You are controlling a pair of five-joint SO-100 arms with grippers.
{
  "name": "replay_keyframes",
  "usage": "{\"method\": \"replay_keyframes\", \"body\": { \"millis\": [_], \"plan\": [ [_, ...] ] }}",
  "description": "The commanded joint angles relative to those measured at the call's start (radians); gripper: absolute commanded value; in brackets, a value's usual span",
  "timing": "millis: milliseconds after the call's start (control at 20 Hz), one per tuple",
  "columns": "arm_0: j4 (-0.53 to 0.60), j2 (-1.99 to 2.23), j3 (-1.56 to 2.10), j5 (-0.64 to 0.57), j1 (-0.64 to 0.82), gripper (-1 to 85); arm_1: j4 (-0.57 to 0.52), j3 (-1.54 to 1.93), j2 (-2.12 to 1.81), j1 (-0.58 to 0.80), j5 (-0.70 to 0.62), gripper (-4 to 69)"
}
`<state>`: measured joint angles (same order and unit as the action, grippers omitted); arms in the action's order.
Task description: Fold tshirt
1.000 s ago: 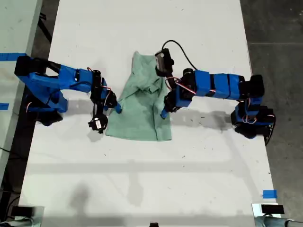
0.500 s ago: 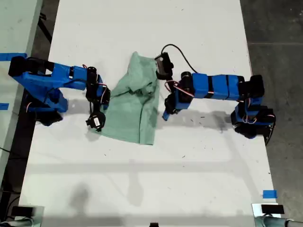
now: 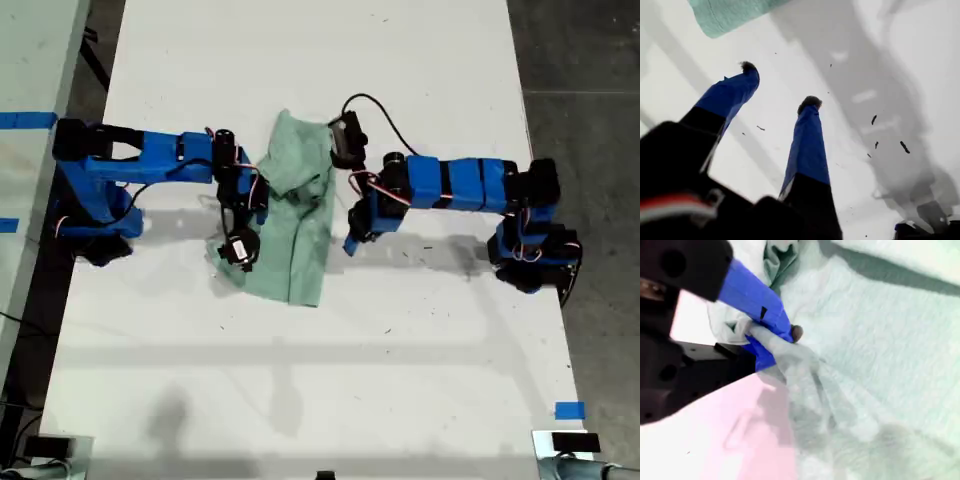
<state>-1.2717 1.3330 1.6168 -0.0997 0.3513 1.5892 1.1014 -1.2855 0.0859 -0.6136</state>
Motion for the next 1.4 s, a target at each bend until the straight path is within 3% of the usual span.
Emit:
{"method": "replay_keyframes", "body": {
  "millis": [0,100,200,300,450,750,1350],
  "plan": [
    [-0.061,-0.216,-0.310,-0.034,-0.011,0.3,-0.021,-0.006,-0.104,-0.026,0.017,20.5],
    [-0.121,-0.324,-0.433,-0.038,-0.012,6.9,-0.021,-0.002,-0.106,-0.032,0.020,20.4],
    [-0.164,-0.325,-0.443,-0.038,-0.020,22.8,-0.023,0.009,-0.110,-0.034,0.025,20.4],
    [-0.233,-0.298,-0.474,-0.035,-0.037,28.8,-0.034,0.021,-0.114,-0.034,0.023,20.4],
    [-0.388,-0.212,-0.591,-0.008,-0.083,29.6,-0.040,0.026,-0.117,-0.029,0.017,20.4],
    [-0.390,0.213,-0.588,0.046,-0.167,25.5,-0.054,0.044,-0.137,-0.029,0.014,20.2],
    [-0.390,0.546,-0.232,0.169,-0.264,24.5,-0.041,0.043,-0.187,-0.060,0.031,20.0]
  ]
}}
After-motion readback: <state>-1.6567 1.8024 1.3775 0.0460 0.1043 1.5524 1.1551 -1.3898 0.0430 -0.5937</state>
